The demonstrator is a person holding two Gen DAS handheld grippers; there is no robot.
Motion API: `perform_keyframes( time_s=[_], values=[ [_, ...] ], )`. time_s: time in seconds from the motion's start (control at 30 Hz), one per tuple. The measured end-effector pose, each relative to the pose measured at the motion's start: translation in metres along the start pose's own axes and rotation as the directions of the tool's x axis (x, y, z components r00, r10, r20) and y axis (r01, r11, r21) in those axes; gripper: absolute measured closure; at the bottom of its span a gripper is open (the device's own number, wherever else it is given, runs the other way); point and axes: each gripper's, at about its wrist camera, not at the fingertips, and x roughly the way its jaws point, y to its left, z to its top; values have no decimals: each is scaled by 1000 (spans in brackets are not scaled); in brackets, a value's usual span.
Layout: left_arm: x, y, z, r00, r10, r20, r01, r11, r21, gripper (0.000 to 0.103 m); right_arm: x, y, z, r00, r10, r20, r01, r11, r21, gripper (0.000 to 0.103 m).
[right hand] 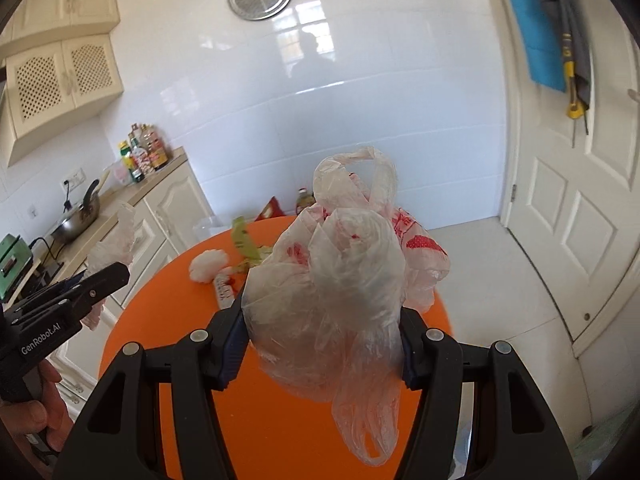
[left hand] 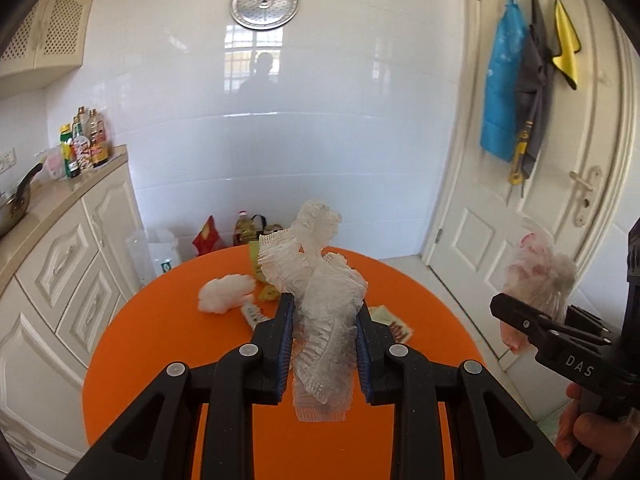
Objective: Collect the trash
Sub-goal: 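Carry the tissue and plastic bag toward the blue bucket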
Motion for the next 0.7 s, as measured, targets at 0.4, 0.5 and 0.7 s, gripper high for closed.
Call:
perform_keyframes(
  time_s=[0.4, 0.5, 0.7],
  values=[
    [22, -80, 10, 967, -251, -39, 254, 958, 131, 79, -93, -138, -15, 965, -257, 49, 248, 958, 148, 43],
    [45, -95, 16, 945, -316, -88, 327, 931, 165, 79, -108, -177, -30, 945, -327, 22, 317, 928, 195, 43],
    [92, -146, 5, 869, -431, -244, 479, 856, 193, 79, -117, -252, -66, 912, -405, -65, 406, 866, 291, 43]
  ],
)
